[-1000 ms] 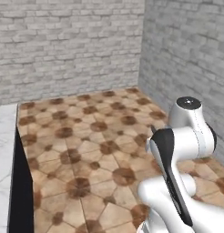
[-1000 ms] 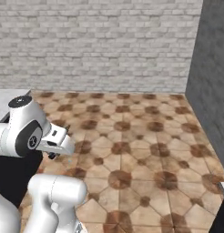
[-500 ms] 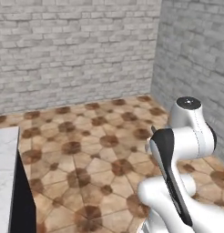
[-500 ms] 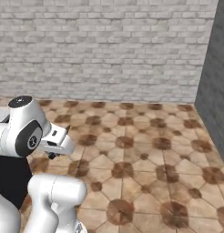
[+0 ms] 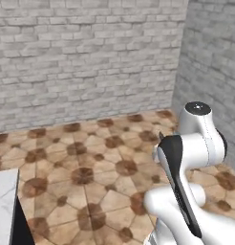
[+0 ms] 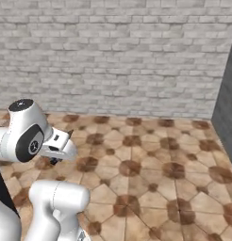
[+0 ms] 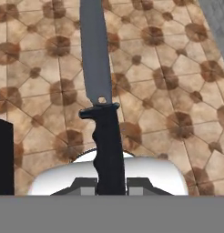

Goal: Retrieve the butter from the fridge and place it on a plate on the dining table. Then retrieve the butter knife by the fridge and place it near the plate.

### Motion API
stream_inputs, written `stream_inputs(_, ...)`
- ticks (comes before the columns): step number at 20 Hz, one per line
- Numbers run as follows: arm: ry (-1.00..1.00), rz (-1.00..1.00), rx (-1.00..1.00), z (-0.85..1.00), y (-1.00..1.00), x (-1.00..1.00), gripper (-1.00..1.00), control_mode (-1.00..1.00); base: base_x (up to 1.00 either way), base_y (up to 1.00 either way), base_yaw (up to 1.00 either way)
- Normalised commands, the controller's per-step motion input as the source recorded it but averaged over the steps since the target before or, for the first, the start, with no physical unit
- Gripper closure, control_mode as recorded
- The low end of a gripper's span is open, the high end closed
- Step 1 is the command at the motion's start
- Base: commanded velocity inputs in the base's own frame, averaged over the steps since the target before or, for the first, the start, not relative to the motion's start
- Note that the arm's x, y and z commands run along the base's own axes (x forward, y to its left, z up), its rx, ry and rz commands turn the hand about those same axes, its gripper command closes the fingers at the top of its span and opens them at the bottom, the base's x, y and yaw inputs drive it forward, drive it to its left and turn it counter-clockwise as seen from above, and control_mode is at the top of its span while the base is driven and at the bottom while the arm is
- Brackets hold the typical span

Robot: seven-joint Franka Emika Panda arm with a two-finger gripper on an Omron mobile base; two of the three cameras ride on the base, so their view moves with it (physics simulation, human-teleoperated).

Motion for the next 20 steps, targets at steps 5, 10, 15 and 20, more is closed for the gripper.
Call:
stream_inputs(5, 0.00, 0.00, 0.00, 0.00, 0.00, 0.00, 1.00, 1.00, 1.00, -0.10, 0.29)
stream_inputs(10, 0.00, 0.00, 0.00, 0.00, 0.00, 0.00, 1.00, 1.00, 1.00, -0.24, 0.49)
stream_inputs(15, 0.00, 0.00, 0.00, 0.00, 0.00, 0.00, 1.00, 1.00, 1.00, -0.21, 0.63)
stream_inputs(20, 0.00, 0.00, 0.00, 0.00, 0.00, 0.00, 1.00, 1.00, 1.00, -0.25, 0.71)
